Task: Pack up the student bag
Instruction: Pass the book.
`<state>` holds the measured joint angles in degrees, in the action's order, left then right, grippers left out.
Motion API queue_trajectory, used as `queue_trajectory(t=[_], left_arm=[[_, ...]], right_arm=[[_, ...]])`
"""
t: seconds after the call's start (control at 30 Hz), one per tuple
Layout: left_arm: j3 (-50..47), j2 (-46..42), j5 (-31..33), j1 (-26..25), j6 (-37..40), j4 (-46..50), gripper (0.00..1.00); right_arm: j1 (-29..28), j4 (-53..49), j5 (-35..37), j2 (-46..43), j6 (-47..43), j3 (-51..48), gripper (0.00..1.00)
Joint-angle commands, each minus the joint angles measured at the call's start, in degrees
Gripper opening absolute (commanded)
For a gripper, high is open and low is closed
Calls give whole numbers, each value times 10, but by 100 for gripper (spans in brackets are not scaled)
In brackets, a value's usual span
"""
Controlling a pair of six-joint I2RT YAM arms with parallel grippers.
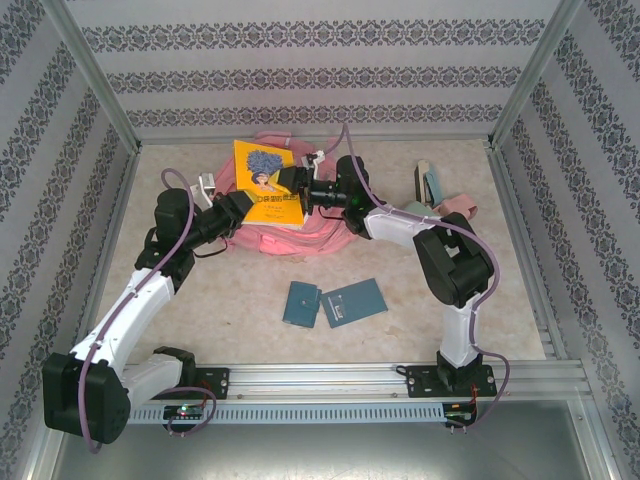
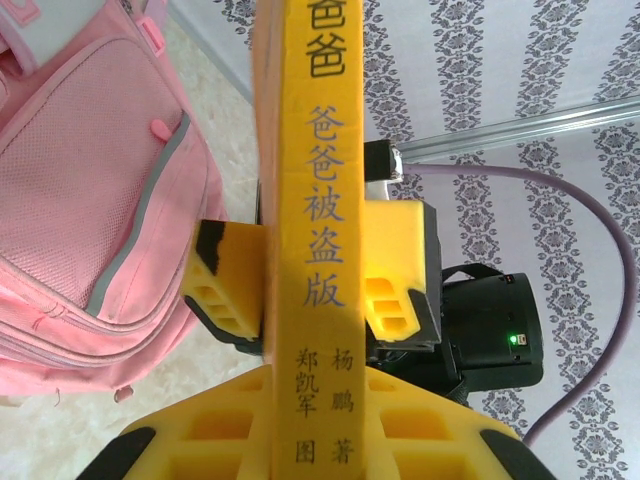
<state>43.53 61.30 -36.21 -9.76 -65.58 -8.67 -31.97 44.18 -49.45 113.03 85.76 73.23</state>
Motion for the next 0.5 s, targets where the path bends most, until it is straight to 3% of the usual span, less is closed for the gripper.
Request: queue_trajectory(t=[0.0, 0.17, 0.23, 0.37, 0.47], left_arm=[[12, -7, -9, -5, 26, -50, 0], [20, 10, -17, -6, 35, -33, 0], [30, 17, -12, -6, 52, -6, 1], [97, 42, 29, -11, 150, 156, 33], [136, 69, 63, -24, 208, 232, 45]], right_arm=[[9, 47, -12, -7, 4, -5, 40], [24, 36, 5, -28, -12, -38, 3], [31, 24, 11, -42, -27, -50, 0], [57, -42, 31, -94, -88, -85, 0], [86, -105, 60, -143, -139, -122, 0]])
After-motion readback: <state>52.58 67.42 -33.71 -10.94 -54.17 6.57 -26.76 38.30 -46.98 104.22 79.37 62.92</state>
